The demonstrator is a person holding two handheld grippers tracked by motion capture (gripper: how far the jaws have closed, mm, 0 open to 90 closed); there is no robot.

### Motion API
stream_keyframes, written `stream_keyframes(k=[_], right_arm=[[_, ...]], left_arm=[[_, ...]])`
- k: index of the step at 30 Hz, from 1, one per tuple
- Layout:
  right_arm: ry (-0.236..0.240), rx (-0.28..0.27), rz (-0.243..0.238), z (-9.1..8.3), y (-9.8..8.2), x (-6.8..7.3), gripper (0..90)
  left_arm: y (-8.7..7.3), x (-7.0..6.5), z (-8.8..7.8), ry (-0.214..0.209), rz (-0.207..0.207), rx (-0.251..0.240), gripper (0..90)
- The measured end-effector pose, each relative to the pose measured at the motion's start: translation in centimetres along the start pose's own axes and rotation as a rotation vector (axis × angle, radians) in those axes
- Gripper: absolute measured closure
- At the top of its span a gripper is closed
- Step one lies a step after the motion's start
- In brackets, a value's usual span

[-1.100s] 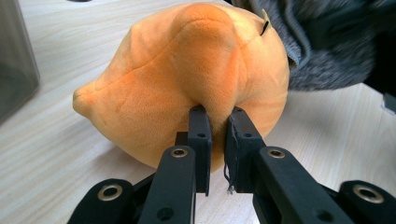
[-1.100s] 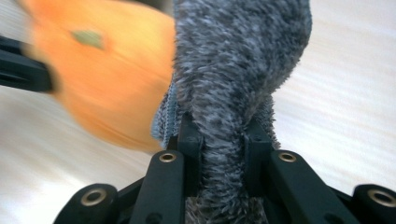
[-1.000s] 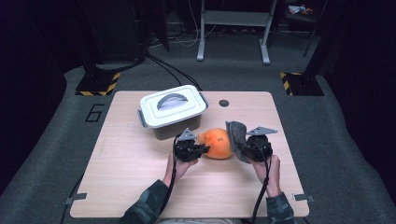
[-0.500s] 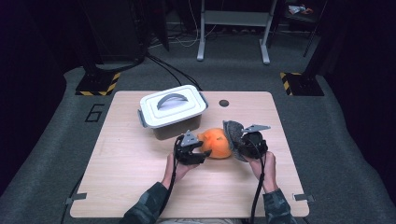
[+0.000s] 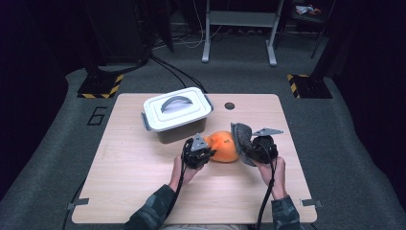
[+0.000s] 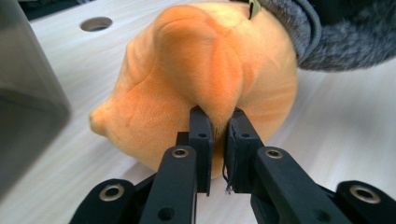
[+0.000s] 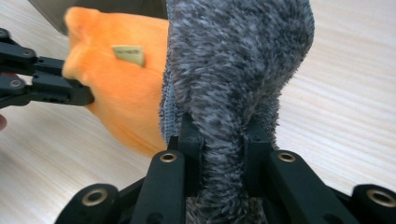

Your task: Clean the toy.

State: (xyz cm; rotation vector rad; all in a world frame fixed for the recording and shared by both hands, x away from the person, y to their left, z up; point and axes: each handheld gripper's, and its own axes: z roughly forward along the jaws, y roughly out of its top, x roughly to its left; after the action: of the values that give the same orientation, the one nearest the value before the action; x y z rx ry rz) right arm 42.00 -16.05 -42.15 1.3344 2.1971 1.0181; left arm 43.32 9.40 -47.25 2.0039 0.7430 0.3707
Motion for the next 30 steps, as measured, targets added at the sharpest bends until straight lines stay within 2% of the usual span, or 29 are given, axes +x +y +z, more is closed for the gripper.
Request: stream_keyframes(k=[2, 4, 5, 6, 7, 9, 10, 12, 13, 15, 17, 19, 22, 26, 28, 30], right_arm=[[0.04, -0.015, 0.006, -0.8, 0.3, 0.0, 75.1], [0.026, -0.029, -0.03, -1.8, 0.9, 0.7, 75.1], [0.048, -0.042, -0.025, -2.2, 1.3, 1.0, 75.1], [0.065, -0.046, -0.04, -2.5, 1.7, 1.7, 75.0], [0.056, -0.047, -0.056, -2.6, 1.8, 2.2, 75.0], [0.066, -0.031, -0.102, -2.2, 2.1, 3.5, 74.9], [0.06, -0.029, -0.118, -2.0, 2.2, 3.8, 74.9], [0.059, -0.006, -0.115, -1.3, 2.3, 4.4, 74.9], [0.048, -0.006, -0.13, -0.9, 2.3, 4.4, 74.9], [0.042, 0.016, -0.11, -0.2, 2.2, 4.5, 74.9], [0.013, 0.025, -0.134, 0.4, 2.0, 4.4, 75.0], [0.015, 0.026, -0.119, 0.8, 1.7, 4.0, 75.0], [0.009, 0.031, -0.094, 0.9, 1.4, 3.1, 75.0], [-0.015, 0.038, -0.055, 1.1, 0.8, 1.8, 75.0], [-0.042, 0.051, -0.033, 1.5, 0.4, 0.9, 75.0], [-0.04, 0.062, -0.009, 1.9, 0.0, 0.2, 75.1]], left_arm=[[0.6, 0.1, -0.1, -0.038, -0.05, -0.005, 83.4], [1.0, 0.0, -0.3, -0.042, -0.054, -0.002, 83.4], [1.0, -0.1, -0.5, -0.056, -0.098, -0.023, 83.3], [1.0, -0.1, -0.6, -0.07, -0.109, -0.025, 83.4], [0.9, -0.2, -0.6, -0.078, -0.124, -0.026, 83.3], [0.8, -0.1, -0.7, -0.082, -0.131, -0.023, 83.3], [0.6, 0.1, -0.7, -0.098, -0.168, -0.031, 83.2], [0.4, 0.3, -0.7, -0.108, -0.182, -0.032, 83.2], [0.2, 0.3, -0.7, -0.118, -0.216, -0.039, 83.2], [0.0, 0.3, -0.6, -0.107, -0.201, -0.034, 83.2], [-0.2, 0.5, -0.5, -0.111, -0.21, -0.036, 83.1], [-0.4, 0.7, -0.4, -0.122, -0.228, -0.042, 83.1], [-0.5, 0.9, -0.4, -0.123, -0.228, -0.042, 83.0], [-0.7, 1.1, -0.4, -0.126, -0.235, -0.041, 82.9], [-0.8, 1.2, -0.5, -0.131, -0.243, -0.039, 82.8], [-0.9, 1.4, -0.5, -0.134, -0.25, -0.038, 82.8]])
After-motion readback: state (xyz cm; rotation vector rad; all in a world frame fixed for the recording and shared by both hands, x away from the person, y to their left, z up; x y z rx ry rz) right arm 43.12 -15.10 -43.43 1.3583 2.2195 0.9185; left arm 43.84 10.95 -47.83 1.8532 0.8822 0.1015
